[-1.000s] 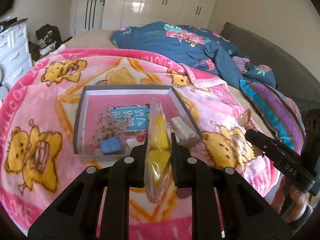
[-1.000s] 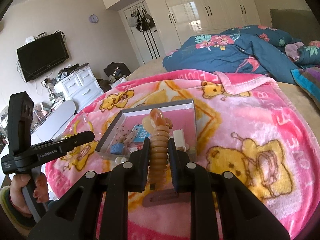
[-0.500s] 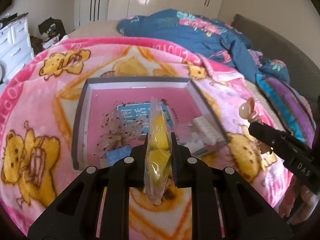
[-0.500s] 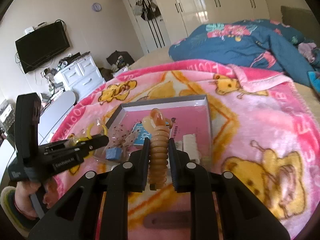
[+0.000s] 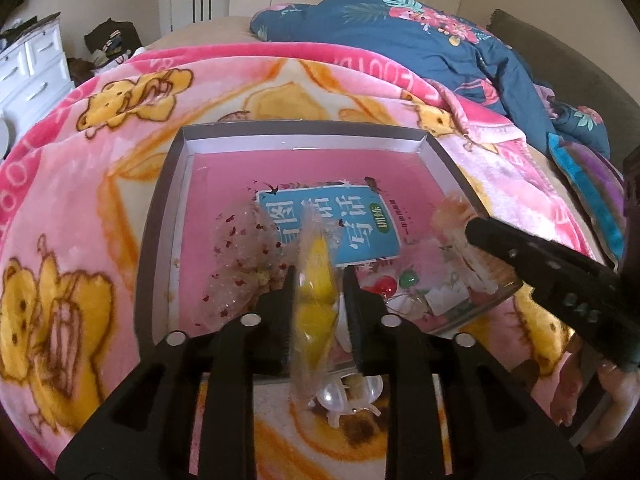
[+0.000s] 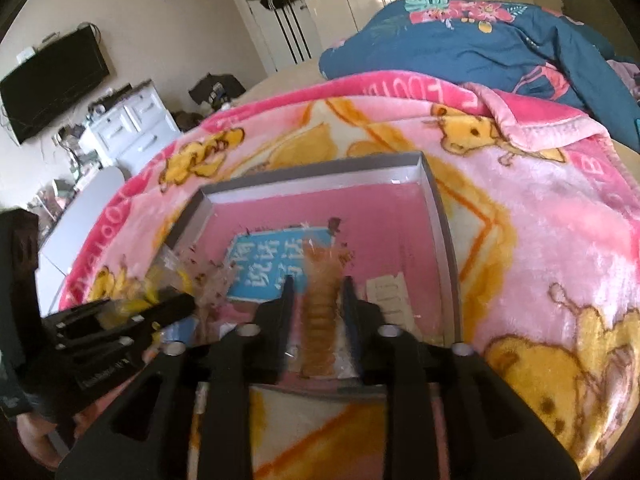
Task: Organize jewelry
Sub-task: 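Release the hair tie with the right tool while the left tool drops the yellow-ring bag in the tray, then grasp the pearl hair clip with the left tool while the right tool grasps the brown hair clip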
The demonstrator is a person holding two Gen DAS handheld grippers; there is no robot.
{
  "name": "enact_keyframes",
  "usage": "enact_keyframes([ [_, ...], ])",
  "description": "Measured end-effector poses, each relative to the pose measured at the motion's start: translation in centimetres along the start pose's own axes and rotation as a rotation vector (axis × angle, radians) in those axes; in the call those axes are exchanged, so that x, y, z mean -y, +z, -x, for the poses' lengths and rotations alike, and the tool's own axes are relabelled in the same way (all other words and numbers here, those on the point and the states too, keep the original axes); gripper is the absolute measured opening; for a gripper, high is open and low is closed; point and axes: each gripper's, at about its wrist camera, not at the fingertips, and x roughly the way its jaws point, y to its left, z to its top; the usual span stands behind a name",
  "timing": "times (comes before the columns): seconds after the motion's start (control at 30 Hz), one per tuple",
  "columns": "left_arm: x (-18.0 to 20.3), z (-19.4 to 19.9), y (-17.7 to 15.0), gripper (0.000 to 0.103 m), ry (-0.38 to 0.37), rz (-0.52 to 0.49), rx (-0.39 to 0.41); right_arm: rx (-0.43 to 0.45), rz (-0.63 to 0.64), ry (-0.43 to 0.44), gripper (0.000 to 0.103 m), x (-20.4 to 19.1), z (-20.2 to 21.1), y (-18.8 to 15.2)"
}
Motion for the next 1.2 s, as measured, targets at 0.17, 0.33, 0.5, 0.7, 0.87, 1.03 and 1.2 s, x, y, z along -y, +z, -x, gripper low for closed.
enact_keyframes([
  [0.17,0.1,0.5,0.0,0.043,0.007,-0.005,0.018,0.049,-0.009,-0.002,0.062,0.5,2.7,-0.3],
  [0.33,0.3,2.4,-0.2,0.059,0.007,-0.007,0.061,0.062,-0.092,0.038,0.079,1.9,6.6,-2.5],
  [0.5,0.5,4.7,-1.9,0.065,0.002,-0.008,0.084,0.026,-0.181,0.068,0.079,3.4,9.8,-6.5],
  [0.7,0.1,5.3,-5.0,0.065,-0.009,0.038,0.057,-0.042,-0.243,0.088,0.079,3.7,11.2,-10.9],
  [0.87,-0.4,3.8,-7.2,0.065,-0.014,0.070,-0.003,-0.118,-0.284,0.084,0.079,3.3,9.6,-13.3],
  [1.03,-0.1,2.3,-7.6,0.065,-0.034,0.062,-0.042,-0.143,-0.331,0.102,0.076,3.0,7.2,-13.7],
  [1.2,0.3,0.5,-7.2,0.065,-0.052,0.074,-0.071,-0.101,-0.386,0.105,0.041,3.3,5.6,-12.8],
])
